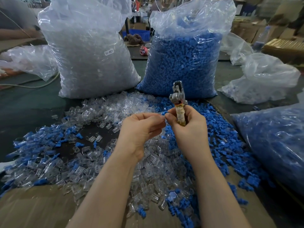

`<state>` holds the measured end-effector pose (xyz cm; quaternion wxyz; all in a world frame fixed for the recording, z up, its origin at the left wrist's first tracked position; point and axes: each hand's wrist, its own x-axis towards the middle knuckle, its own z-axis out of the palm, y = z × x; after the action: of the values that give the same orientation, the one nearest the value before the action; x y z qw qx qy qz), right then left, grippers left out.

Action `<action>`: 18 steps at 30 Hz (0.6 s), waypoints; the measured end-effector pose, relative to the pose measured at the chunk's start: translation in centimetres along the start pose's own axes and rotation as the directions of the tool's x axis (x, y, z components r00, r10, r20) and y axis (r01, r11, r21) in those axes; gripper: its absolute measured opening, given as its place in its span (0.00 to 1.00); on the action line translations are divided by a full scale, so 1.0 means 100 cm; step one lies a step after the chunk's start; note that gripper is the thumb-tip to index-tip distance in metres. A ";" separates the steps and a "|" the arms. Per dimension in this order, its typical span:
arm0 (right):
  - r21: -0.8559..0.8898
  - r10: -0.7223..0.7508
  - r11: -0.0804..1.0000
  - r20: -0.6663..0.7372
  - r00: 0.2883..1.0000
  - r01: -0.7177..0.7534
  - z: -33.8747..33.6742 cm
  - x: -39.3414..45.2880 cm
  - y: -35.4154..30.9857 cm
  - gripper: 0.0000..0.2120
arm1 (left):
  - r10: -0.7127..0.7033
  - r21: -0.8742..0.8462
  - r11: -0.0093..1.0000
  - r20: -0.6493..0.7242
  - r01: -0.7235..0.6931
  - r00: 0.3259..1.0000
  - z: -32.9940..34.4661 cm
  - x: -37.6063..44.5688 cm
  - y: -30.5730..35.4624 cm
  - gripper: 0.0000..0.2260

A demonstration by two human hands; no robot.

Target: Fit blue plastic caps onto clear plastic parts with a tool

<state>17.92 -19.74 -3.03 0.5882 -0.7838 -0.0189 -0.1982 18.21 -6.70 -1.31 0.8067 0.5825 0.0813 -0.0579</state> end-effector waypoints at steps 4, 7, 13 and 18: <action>-0.101 -0.032 0.995 -0.034 0.999 0.029 0.002 -0.001 -0.001 0.07 | 0.006 -0.030 1.000 -0.006 -0.007 1.000 0.001 0.000 0.000 0.03; -0.094 -0.024 0.995 -0.047 0.999 0.020 0.004 -0.001 -0.004 0.06 | 0.034 -0.028 0.999 -0.011 -0.034 0.999 0.001 -0.001 0.000 0.04; -0.095 -0.026 0.995 -0.029 0.999 0.023 0.004 -0.003 -0.007 0.03 | 0.150 0.066 0.987 -0.035 -0.148 0.988 0.000 -0.002 0.000 0.02; -0.114 -0.008 0.993 -0.009 1.000 0.007 0.003 -0.002 -0.007 0.02 | 0.256 0.213 0.947 -0.049 -0.240 0.965 0.002 -0.001 0.000 0.05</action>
<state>17.68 -19.19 -2.48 0.5420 -0.8150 -0.0075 -0.2049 18.12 -6.84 -1.23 0.7394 0.6700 0.0317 0.0585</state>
